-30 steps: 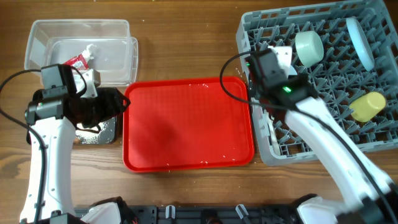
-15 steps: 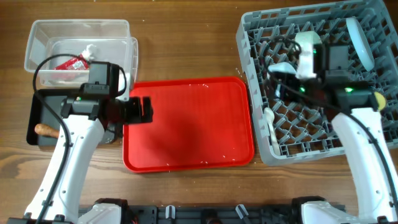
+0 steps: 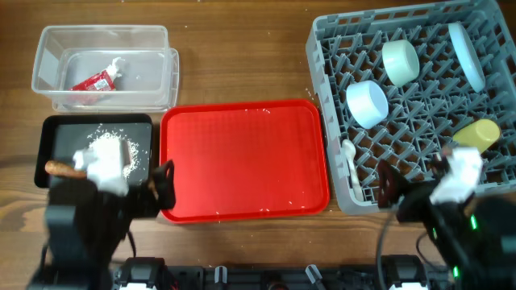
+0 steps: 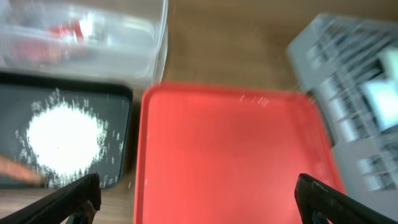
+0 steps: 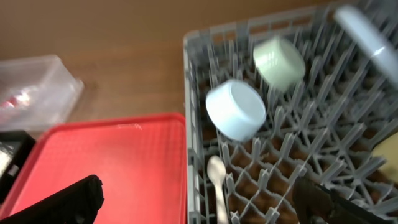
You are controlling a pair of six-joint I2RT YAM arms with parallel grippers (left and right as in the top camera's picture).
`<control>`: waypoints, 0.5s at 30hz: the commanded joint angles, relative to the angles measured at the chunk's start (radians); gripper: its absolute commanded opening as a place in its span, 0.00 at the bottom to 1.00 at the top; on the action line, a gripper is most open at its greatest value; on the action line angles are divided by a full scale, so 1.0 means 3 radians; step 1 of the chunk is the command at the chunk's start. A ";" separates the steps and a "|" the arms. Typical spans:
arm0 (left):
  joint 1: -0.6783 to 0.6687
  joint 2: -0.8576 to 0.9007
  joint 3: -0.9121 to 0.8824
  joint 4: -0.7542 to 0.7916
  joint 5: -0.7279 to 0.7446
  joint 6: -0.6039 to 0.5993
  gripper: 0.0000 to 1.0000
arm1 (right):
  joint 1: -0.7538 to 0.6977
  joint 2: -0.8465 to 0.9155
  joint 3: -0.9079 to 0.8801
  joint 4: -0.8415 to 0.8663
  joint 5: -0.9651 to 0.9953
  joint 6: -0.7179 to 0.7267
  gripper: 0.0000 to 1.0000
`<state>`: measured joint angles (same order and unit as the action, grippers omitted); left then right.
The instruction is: Sort waste into correct bins and load items into the dishwasher rack
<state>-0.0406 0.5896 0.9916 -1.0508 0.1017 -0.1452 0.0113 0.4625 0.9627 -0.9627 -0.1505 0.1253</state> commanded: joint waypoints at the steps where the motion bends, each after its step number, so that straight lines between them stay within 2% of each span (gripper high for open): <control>1: 0.0011 -0.0468 -0.0076 0.0037 -0.0006 -0.0069 1.00 | -0.0008 -0.0412 -0.0052 0.0011 0.0079 -0.0060 1.00; 5: 0.0013 -0.0727 -0.0076 -0.0106 -0.0008 -0.0067 1.00 | -0.0008 -0.0580 -0.0052 -0.0090 0.0079 -0.0058 1.00; 15: 0.0013 -0.0725 -0.0078 -0.0306 -0.0008 -0.0067 1.00 | -0.0008 -0.0567 -0.0052 -0.0586 0.0079 -0.0060 1.00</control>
<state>-0.0406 0.3775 0.9768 -1.1446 0.1017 -0.1558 0.0113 0.3019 0.9539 -1.1374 -0.1440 0.1253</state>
